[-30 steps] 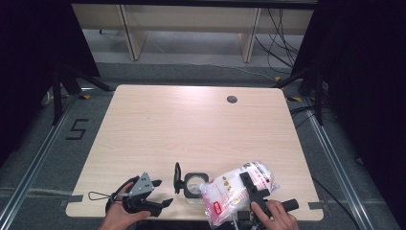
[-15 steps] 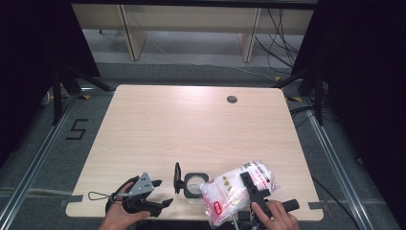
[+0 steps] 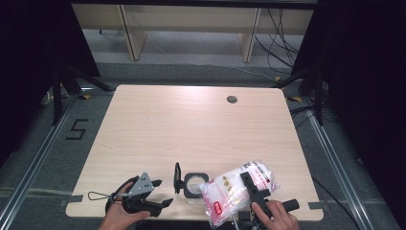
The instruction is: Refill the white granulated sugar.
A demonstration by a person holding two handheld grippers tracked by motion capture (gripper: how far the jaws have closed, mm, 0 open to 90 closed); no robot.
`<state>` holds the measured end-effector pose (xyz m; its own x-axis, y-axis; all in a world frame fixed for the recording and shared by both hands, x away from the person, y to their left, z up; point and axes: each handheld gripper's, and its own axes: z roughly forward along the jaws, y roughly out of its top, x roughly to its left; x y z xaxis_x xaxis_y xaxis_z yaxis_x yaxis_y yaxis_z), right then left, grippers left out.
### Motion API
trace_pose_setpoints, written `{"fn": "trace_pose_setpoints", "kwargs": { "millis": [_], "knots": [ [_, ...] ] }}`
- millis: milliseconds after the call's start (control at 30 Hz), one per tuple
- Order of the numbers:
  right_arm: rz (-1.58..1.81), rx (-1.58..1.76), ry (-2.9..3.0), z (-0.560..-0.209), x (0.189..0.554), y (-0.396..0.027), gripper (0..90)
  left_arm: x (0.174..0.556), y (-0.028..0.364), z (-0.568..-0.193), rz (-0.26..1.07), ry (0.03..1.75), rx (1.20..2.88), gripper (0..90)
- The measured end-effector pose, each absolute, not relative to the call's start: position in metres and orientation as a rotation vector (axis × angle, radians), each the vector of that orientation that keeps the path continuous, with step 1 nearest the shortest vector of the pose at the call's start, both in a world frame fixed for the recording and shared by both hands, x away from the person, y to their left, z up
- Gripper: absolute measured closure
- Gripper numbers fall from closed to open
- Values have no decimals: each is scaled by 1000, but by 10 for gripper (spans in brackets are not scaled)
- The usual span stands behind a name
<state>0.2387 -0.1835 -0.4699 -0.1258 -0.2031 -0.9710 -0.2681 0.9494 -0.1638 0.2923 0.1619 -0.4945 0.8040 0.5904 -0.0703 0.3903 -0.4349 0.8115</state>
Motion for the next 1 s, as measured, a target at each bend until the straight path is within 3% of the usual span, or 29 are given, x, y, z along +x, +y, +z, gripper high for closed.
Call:
{"fn": "trace_pose_setpoints", "kwargs": {
  "millis": [1000],
  "knots": [
    [30,-354,1693,-470,237,-183,417,292,161,-495,271,726,2078,250]
  ]
}}
